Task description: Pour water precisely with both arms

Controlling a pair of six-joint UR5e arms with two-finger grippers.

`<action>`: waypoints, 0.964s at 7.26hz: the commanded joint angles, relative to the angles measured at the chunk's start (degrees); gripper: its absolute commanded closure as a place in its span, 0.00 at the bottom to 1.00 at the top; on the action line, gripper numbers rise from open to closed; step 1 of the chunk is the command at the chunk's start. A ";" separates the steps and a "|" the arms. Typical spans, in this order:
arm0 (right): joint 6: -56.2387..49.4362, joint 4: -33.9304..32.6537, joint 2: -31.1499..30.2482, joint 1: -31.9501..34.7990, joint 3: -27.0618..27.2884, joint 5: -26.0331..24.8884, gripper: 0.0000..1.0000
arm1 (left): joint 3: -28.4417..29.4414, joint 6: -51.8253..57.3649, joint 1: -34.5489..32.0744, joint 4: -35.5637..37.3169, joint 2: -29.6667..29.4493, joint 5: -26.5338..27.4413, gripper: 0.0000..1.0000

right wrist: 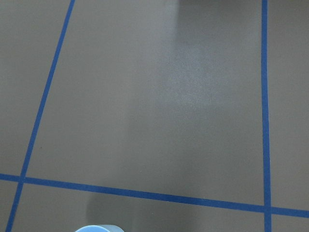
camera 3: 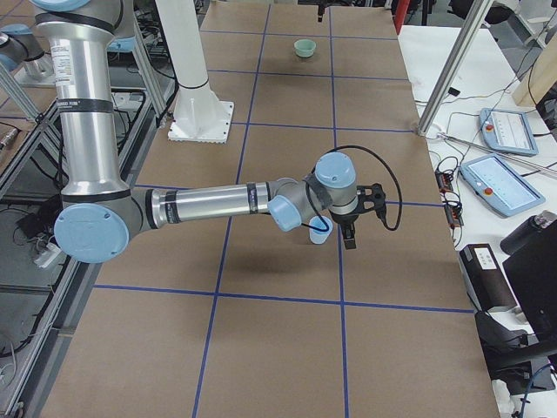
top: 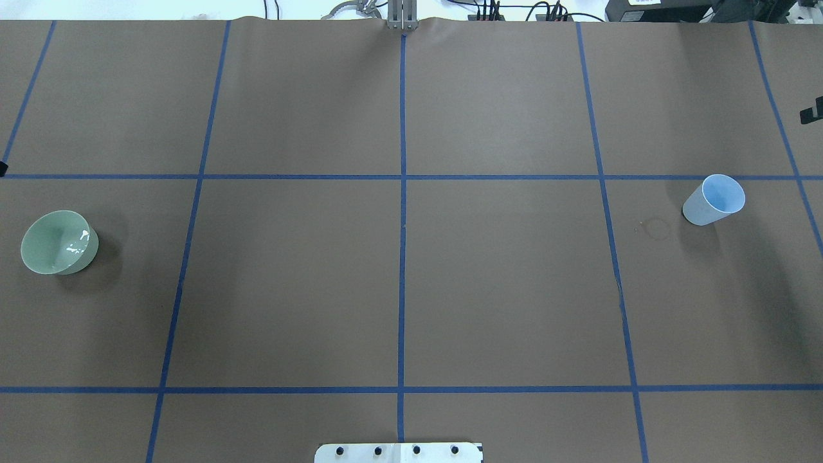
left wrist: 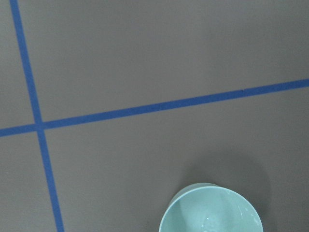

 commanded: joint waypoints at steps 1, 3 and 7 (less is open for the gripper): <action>-3.86 -14.80 5.61 -0.05 0.09 -0.92 0.00 | 0.85 4.79 -5.81 0.98 -0.43 0.04 0.01; -21.14 -29.03 7.55 1.52 0.17 -2.32 0.00 | 1.56 7.43 -11.43 6.24 -0.87 -3.71 0.00; -23.59 -31.82 -1.63 3.82 5.76 -2.15 0.00 | 3.15 12.29 -12.24 5.91 2.20 -4.53 0.00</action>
